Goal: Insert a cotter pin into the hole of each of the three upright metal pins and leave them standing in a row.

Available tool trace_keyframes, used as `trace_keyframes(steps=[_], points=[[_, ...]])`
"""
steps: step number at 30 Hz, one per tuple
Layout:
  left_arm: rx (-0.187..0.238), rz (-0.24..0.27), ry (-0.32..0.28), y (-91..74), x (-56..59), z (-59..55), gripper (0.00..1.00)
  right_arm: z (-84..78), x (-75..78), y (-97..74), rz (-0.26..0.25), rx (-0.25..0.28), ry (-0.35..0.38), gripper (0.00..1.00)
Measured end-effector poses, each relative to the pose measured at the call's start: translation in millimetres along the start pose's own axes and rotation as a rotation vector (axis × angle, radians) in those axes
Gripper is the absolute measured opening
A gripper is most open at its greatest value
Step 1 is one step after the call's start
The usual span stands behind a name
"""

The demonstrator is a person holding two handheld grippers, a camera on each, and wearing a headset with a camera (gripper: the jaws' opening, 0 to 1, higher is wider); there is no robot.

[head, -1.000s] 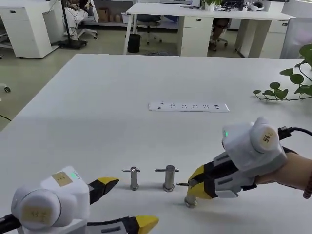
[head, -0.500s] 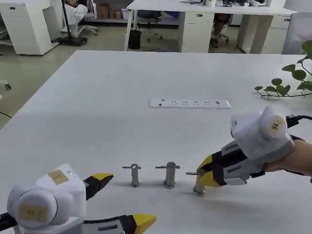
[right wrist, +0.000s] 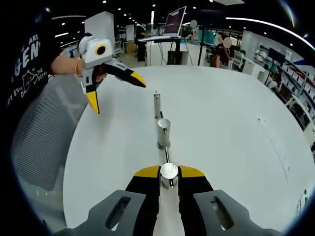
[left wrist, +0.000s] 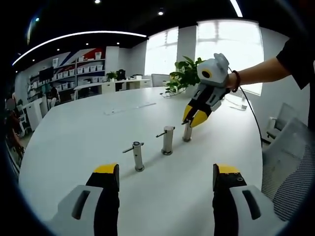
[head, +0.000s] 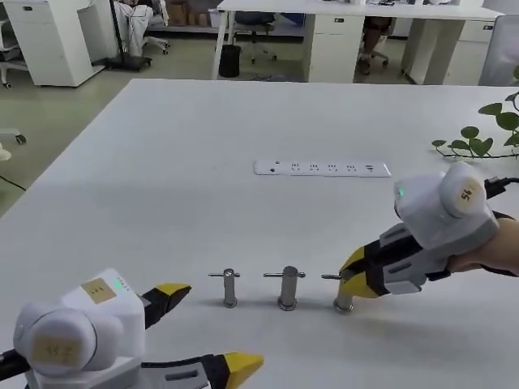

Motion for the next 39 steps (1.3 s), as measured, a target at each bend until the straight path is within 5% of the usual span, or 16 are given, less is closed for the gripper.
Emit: trace_keyframes(steps=[39], points=[[0.032, 0.004, -0.019, -0.3, 0.4, 4.8, 0.79, -4.8, 6.9, 1.5, 0.083, -0.006, -0.023, 0.08]])
Point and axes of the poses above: the centre of the closed fingertips' face, and the gripper's own axes: y roughly forward along the fingers, x roughly to its right, z roughly out of its top, the point moved 2 cm from there along -y, roughly backward along the fingers, and after that the axes turned 7 degrees about x, right-handed, at the moved point
